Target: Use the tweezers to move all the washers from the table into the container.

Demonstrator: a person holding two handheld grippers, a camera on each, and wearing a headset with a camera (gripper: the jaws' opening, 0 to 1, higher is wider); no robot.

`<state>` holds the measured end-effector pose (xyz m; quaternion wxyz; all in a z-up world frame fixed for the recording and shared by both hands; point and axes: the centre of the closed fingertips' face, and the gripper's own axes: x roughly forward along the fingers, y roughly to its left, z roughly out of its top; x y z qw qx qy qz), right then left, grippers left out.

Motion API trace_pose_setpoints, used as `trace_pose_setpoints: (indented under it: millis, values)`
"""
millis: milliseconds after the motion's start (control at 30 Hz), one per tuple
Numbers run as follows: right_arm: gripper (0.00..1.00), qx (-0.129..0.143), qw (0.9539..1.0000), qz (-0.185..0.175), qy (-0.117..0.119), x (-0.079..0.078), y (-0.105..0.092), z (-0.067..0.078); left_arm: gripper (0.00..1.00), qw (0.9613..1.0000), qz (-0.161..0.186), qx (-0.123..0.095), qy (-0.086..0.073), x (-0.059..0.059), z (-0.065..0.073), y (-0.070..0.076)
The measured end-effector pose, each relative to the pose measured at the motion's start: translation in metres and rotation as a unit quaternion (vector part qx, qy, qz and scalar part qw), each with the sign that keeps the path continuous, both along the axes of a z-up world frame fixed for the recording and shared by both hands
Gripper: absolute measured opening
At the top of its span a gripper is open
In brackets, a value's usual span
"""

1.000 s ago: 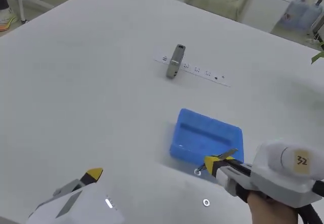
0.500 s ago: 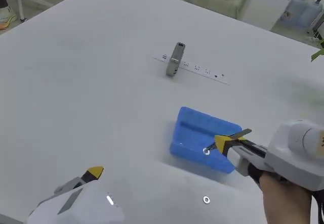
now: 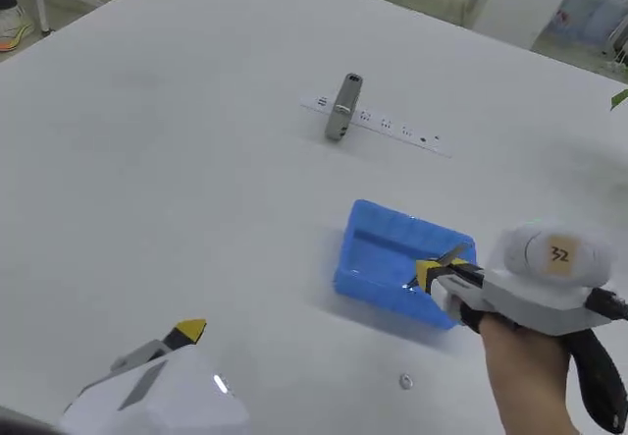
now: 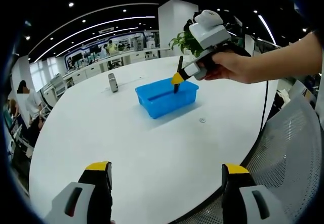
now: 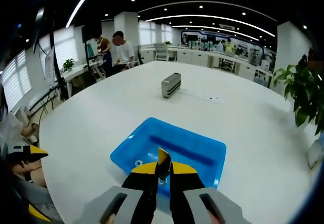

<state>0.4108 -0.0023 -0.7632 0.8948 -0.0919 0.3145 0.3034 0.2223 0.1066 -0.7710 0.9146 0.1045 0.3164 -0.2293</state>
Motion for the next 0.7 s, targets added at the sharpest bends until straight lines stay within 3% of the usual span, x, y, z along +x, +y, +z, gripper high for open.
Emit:
trace_pose_setpoints:
  millis: [467, 700]
  values:
    - [0.04, -0.004, 0.9999, -0.002, 0.014, 0.003, 0.003, -0.017, 0.91, 1.0000, -0.001, 0.004, 0.000, 0.000, 0.000, 0.000]
    - [0.04, -0.012, 0.9999, 0.004, 0.007, 0.002, 0.003, -0.017, 0.91, 1.0000, -0.002, 0.007, 0.003, -0.001, -0.002, 0.000]
